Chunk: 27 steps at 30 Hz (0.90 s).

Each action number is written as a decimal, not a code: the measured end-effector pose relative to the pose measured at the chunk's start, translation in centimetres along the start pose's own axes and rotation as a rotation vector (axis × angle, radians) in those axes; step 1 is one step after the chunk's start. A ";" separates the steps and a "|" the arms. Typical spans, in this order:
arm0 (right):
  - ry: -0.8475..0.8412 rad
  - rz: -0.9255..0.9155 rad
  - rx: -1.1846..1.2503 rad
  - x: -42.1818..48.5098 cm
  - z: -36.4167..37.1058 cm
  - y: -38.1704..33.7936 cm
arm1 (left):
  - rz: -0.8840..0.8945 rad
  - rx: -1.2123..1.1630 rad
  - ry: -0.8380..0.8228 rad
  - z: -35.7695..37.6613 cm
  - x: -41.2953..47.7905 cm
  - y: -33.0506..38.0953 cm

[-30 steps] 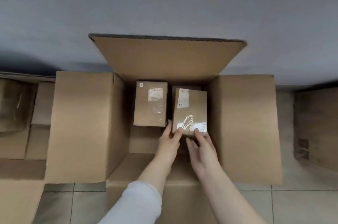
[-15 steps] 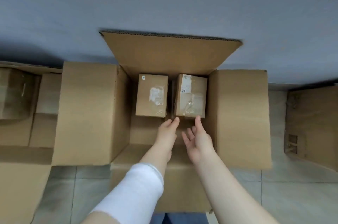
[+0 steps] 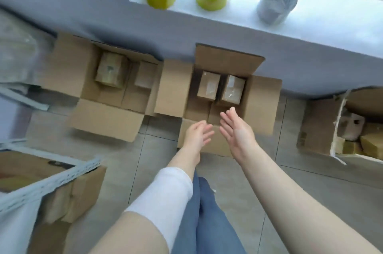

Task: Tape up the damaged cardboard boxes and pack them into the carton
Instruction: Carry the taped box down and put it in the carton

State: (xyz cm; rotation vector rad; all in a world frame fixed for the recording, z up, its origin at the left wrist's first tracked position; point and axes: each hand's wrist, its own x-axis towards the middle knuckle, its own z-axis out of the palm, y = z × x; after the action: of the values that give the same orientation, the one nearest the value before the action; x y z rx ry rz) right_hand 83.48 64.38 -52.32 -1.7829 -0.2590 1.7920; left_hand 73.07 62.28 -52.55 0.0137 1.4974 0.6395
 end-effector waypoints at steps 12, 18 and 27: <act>-0.250 -0.003 -0.233 -19.9 5.6 8.2 | 0.209 -0.626 0.246 -13.6 -19.7 -7.7; -0.453 -0.087 -0.396 -29.5 13.9 12.7 | 0.407 -0.861 0.410 -23.8 -29.0 -10.4; -0.804 -0.124 -0.590 -48.2 23.0 26.5 | 0.689 -1.075 0.681 -38.0 -45.0 -18.0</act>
State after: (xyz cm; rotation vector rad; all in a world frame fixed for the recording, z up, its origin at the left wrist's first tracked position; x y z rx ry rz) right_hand 50.71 23.62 -23.70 -1.2193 -1.2912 2.4143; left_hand 47.52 15.02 -22.44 -0.5840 1.5847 2.1064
